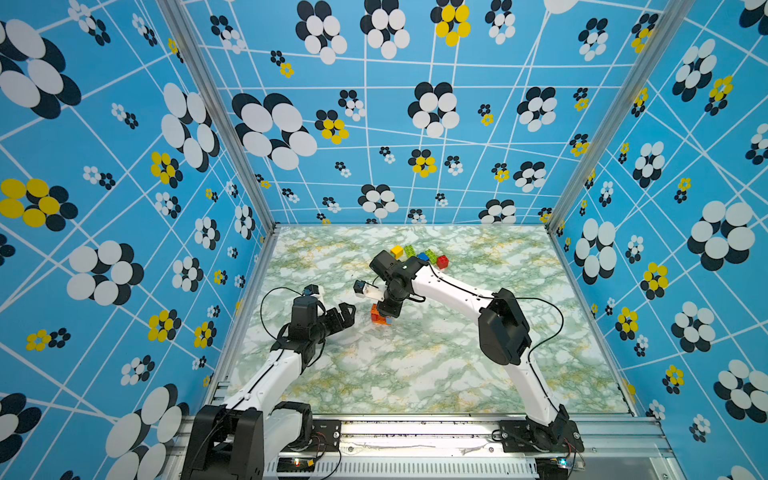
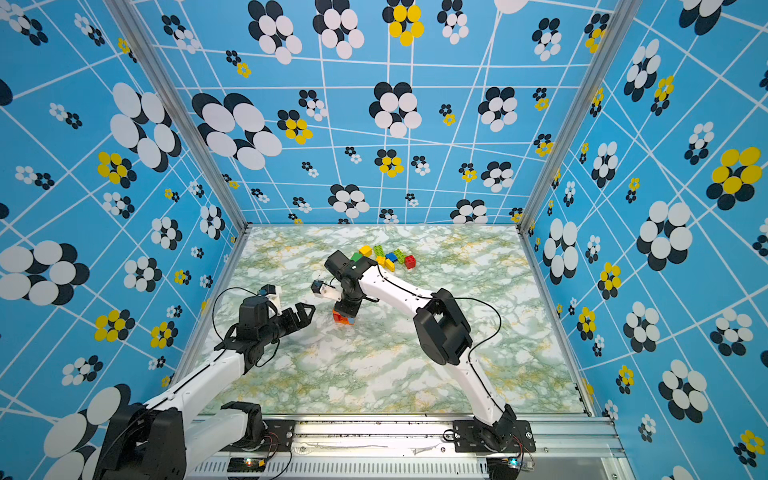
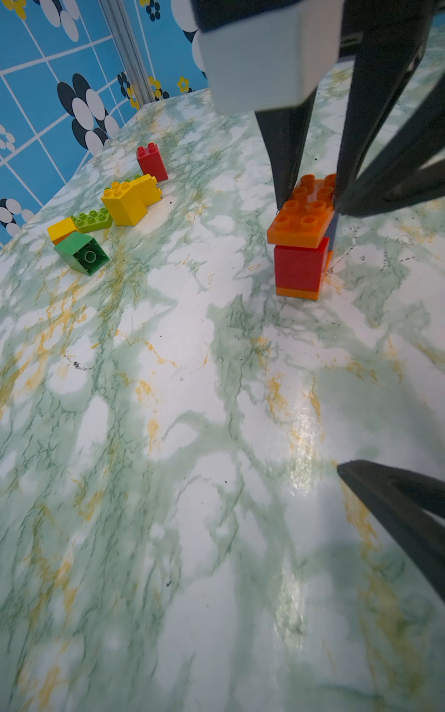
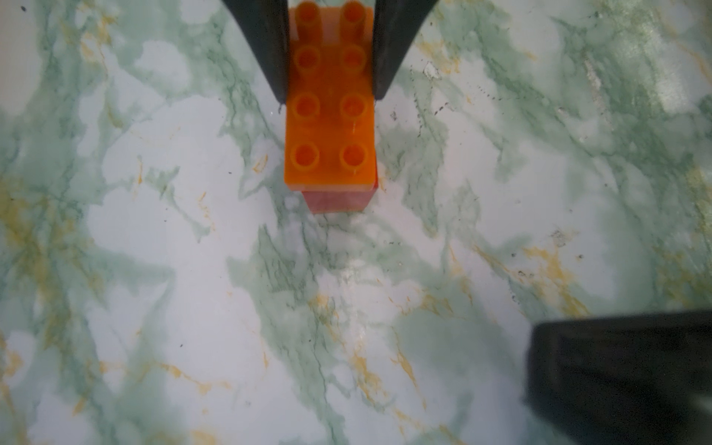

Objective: Assemble the letter p with lego
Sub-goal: Assemble the lego brick with the lego brick.

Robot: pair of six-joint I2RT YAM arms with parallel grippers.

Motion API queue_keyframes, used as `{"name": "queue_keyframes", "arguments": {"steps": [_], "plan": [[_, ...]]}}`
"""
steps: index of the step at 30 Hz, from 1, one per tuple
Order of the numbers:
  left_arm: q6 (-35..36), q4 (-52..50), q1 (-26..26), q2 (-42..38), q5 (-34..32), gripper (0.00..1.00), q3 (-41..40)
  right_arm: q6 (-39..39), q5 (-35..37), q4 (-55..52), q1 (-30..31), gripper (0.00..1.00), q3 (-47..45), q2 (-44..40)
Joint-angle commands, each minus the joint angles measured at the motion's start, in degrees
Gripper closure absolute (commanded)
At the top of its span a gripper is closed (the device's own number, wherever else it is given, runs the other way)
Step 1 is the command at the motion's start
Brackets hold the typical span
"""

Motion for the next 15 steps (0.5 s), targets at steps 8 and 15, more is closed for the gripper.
{"name": "queue_keyframes", "arguments": {"steps": [8,15], "plan": [[-0.7,0.7,0.5,-0.4,0.8,0.0,-0.5,-1.4,1.0,-4.7,0.7,0.84,-0.2,0.6],[-0.7,0.9,0.5,-0.1,1.0,0.0,-0.4,-1.2,0.3,-4.2,0.6,0.85,-0.5,0.0]]}}
